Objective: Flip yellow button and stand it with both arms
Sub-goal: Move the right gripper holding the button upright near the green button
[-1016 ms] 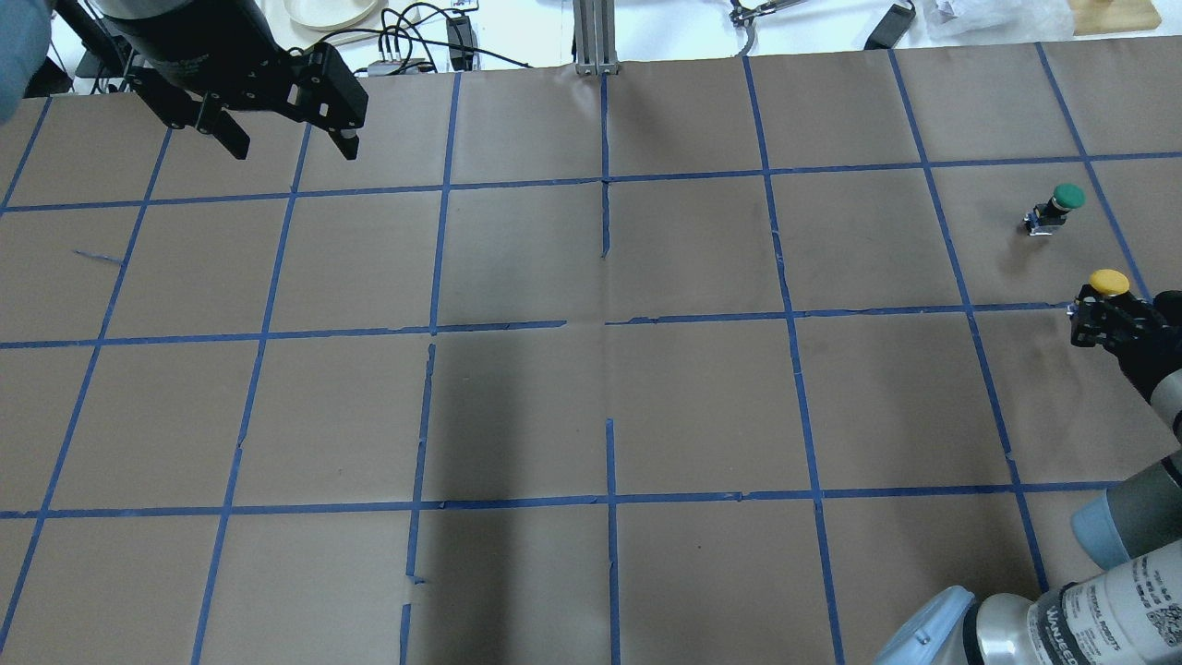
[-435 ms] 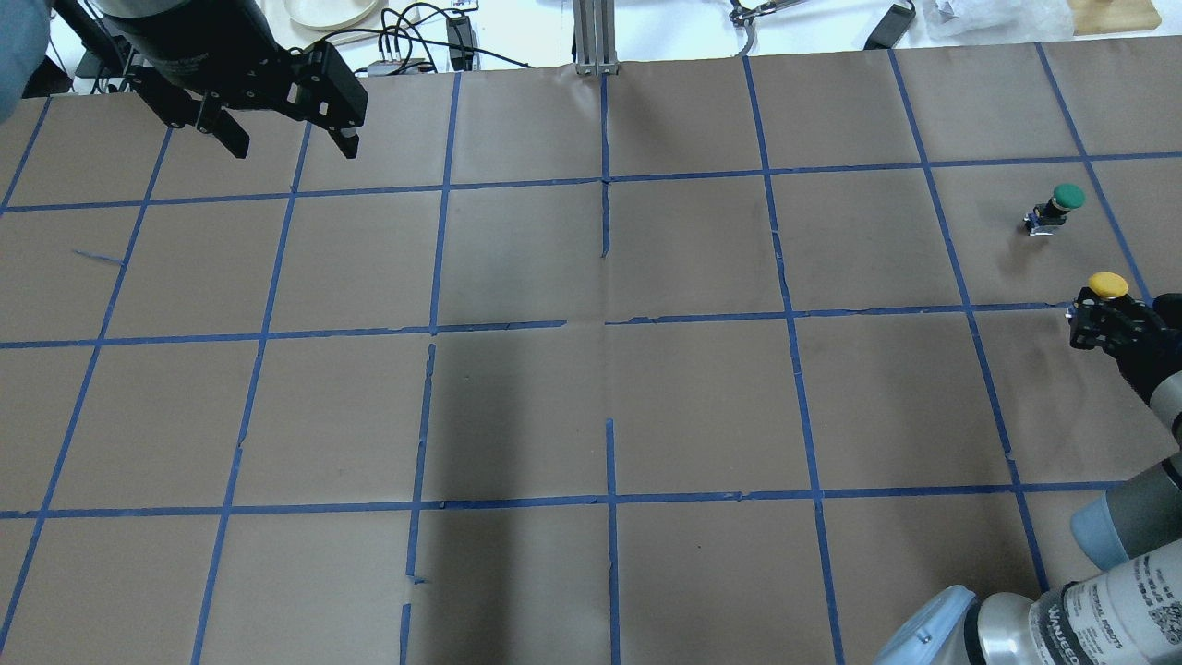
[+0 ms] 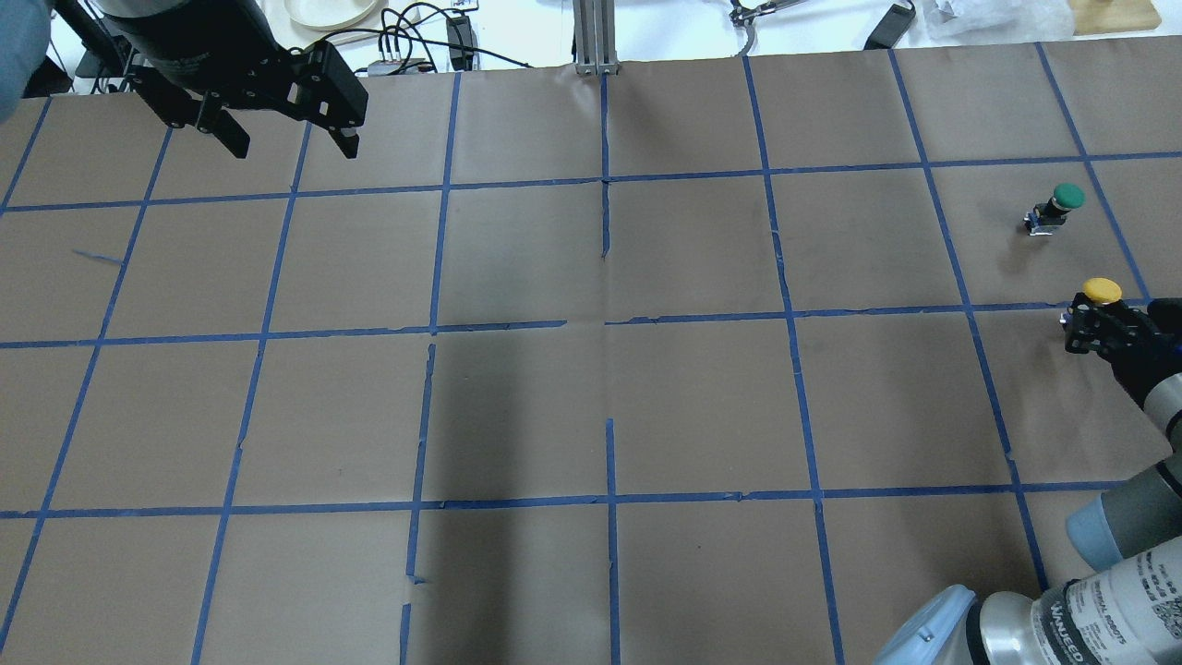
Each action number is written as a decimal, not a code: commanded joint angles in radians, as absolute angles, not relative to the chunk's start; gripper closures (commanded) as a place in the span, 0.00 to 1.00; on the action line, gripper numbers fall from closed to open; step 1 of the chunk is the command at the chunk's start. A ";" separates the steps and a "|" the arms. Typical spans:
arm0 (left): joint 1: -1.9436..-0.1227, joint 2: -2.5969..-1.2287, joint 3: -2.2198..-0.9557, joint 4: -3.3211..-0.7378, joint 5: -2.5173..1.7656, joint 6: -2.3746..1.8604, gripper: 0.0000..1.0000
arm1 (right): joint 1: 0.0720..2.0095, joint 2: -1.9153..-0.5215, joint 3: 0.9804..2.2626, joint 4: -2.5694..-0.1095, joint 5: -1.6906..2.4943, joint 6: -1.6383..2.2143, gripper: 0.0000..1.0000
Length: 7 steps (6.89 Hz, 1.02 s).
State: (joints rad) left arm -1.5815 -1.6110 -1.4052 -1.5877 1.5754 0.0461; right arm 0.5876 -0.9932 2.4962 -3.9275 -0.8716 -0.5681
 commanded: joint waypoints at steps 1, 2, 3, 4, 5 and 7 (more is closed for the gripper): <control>-1.582 -1.611 -1.405 -1.588 1.575 0.046 0.00 | 0.588 -0.989 2.497 -3.930 -0.874 -0.568 0.93; -1.582 -1.611 -1.405 -1.588 1.575 0.046 0.00 | 0.588 -0.989 2.497 -3.930 -0.874 -0.568 0.92; -1.582 -1.611 -1.405 -1.588 1.575 0.046 0.00 | 0.586 -0.989 2.497 -3.930 -0.883 -0.566 0.91; -1.582 -1.611 -1.405 -1.588 1.575 0.045 0.00 | 0.586 -0.989 2.508 -3.930 -0.885 -0.566 0.90; -1.582 -1.611 -1.405 -1.588 1.575 0.046 0.00 | 0.586 -0.989 2.522 -3.935 -0.887 -0.566 0.87; -1.582 -1.612 -1.405 -1.588 1.575 0.046 0.00 | 0.586 -0.989 2.522 -3.938 -0.891 -0.566 0.66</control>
State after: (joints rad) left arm -1.5815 -1.6109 -1.4051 -1.5877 1.5754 0.0459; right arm 0.5860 -0.9894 2.5200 -3.9355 -0.8887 -0.5661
